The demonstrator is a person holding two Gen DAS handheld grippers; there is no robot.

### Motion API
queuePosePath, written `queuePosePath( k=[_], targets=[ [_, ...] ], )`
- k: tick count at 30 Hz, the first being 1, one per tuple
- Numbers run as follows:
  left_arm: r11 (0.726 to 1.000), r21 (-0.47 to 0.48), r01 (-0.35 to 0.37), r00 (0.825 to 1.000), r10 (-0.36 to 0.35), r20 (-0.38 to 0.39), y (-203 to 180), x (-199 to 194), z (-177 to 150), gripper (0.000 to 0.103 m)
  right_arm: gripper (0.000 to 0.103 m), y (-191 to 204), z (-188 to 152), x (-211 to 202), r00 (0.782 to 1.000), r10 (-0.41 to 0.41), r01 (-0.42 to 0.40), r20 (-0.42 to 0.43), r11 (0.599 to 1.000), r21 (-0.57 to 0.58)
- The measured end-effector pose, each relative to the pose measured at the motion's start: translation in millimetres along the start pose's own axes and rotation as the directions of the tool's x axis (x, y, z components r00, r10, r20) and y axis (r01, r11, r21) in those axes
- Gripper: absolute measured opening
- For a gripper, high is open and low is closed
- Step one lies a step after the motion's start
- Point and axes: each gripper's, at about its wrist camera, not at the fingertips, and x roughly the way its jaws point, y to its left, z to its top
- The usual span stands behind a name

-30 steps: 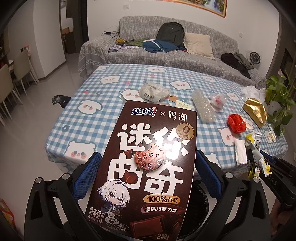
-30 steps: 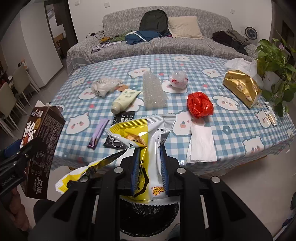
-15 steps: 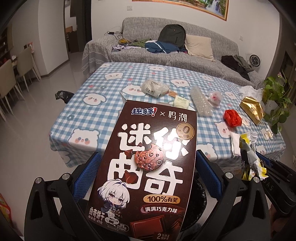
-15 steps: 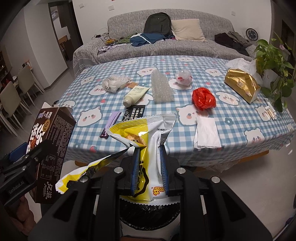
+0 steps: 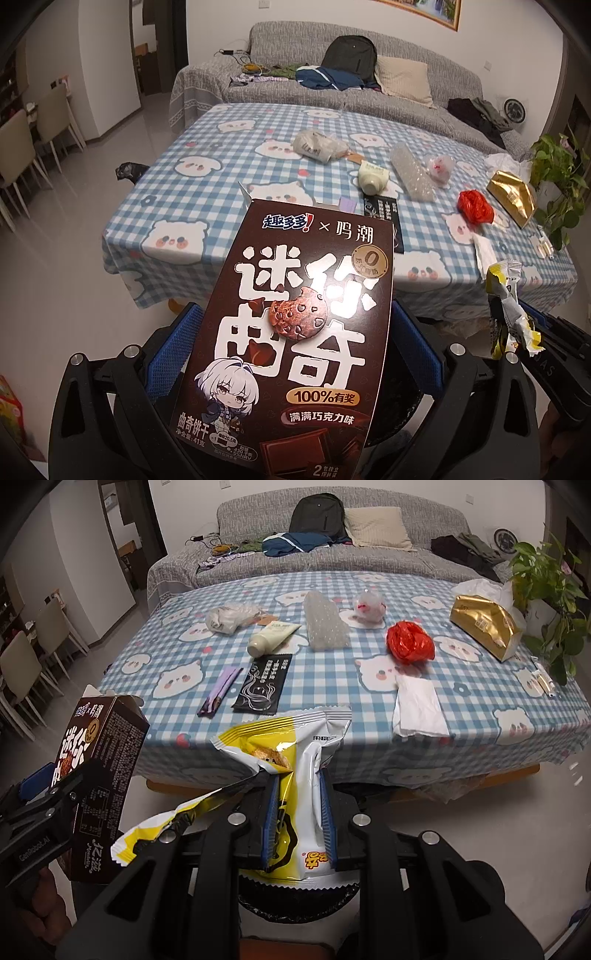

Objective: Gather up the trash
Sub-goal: 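Lift the brown box with the left tool while the right tool carries the yellow bag toward the trash bin, then lower the yellow snack bag into the black trash bin and open the right tool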

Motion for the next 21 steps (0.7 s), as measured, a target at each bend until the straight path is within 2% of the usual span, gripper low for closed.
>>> queuePosePath(
  k=[11,21],
  targets=[
    [1.000,0.026,0.001,0.999,0.000,-0.045,-9,25,-30,0.097,0.020,-6,-27,29,0.998,-0.019,0.019,-0.057,1.000,0.001],
    [0.999,0.033,0.030,0.993,-0.026,-0.114,-14,71,-55,0.097,0.020,-12,-44,74,0.993,-0.015,0.014,-0.120,1.000,-0.006]
  ],
)
